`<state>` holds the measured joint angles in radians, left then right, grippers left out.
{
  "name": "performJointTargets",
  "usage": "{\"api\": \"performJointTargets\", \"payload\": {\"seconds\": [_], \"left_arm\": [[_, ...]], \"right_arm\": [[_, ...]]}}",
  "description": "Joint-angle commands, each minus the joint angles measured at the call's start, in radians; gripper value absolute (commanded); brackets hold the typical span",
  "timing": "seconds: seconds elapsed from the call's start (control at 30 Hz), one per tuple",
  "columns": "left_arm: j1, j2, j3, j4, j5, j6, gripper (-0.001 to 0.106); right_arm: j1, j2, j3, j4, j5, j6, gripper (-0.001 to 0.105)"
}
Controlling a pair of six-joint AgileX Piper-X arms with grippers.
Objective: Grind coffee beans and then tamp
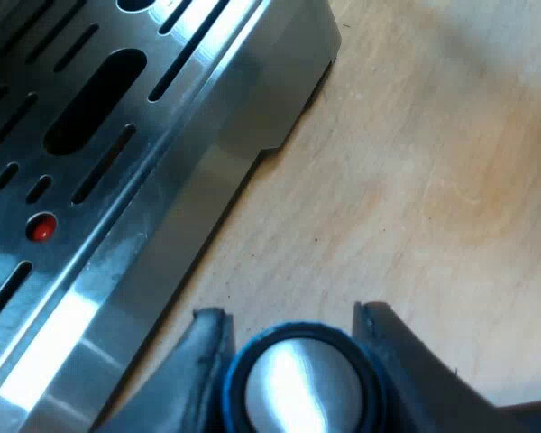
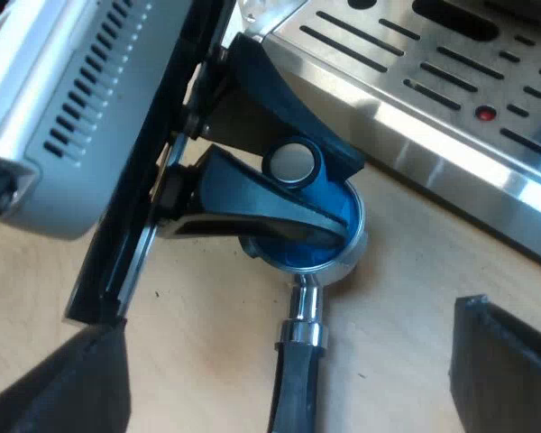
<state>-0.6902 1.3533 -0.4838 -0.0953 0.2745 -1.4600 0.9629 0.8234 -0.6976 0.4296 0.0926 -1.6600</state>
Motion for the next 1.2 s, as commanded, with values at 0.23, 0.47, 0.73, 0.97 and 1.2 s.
{"api": "performJointTargets", "payload": {"seconds": [0.23, 0.47, 0.73, 0.97, 1.2], "left_arm": [[-0.005, 0.068, 0.027, 0.137, -0.009, -0.001, 0.001], [-0.005, 0.068, 0.027, 0.137, -0.009, -0.001, 0.001], [-0.005, 0.068, 0.024, 0.135, -0.009, -0.001, 0.001], [-0.005, 0.045, 0.018, 0.135, -0.009, -0.001, 0.001], [-0.005, -0.040, 0.015, 0.111, -0.009, -0.001, 0.001]], "right_arm": [[-0.004, -0.006, -0.006, 0.002, -0.006, 0.007, 0.074], [-0.004, -0.006, -0.006, 0.002, -0.006, 0.007, 0.074], [-0.004, -0.006, -0.006, 0.002, -0.006, 0.007, 0.074], [-0.004, -0.006, -0.006, 0.002, -0.006, 0.007, 0.074], [-0.004, -0.006, -0.006, 0.002, -0.006, 0.007, 0.074]]}}
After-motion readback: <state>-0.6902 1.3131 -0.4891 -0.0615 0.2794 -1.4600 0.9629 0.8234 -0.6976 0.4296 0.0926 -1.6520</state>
